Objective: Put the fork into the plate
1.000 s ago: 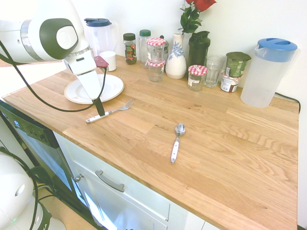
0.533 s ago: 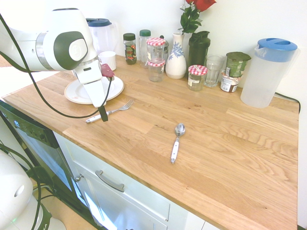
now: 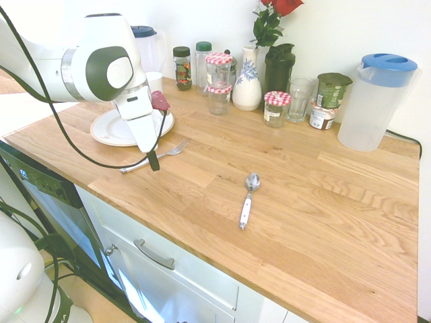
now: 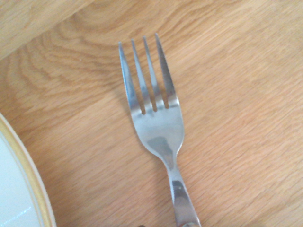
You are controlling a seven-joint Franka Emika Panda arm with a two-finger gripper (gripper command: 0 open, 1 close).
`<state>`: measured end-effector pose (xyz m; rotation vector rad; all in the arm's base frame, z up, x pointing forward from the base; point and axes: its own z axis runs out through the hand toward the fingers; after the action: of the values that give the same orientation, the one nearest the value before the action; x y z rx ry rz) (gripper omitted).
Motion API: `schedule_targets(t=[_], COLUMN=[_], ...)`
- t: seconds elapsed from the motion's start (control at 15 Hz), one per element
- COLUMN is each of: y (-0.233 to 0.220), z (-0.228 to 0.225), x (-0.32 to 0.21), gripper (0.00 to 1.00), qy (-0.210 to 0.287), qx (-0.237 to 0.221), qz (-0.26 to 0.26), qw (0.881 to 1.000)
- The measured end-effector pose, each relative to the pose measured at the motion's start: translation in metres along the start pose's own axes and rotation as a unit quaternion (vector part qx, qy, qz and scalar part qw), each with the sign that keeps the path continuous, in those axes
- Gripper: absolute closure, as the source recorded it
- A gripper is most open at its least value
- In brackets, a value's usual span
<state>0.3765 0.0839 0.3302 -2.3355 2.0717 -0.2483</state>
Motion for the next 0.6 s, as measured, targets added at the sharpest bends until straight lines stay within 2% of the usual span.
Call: schedule_targets(t=[0.6], y=[-0.002], z=[0.005], x=[-0.019], gripper=[1.00], qy=[-0.015], qx=[0.007], qz=[-0.003], qw=[1.000])
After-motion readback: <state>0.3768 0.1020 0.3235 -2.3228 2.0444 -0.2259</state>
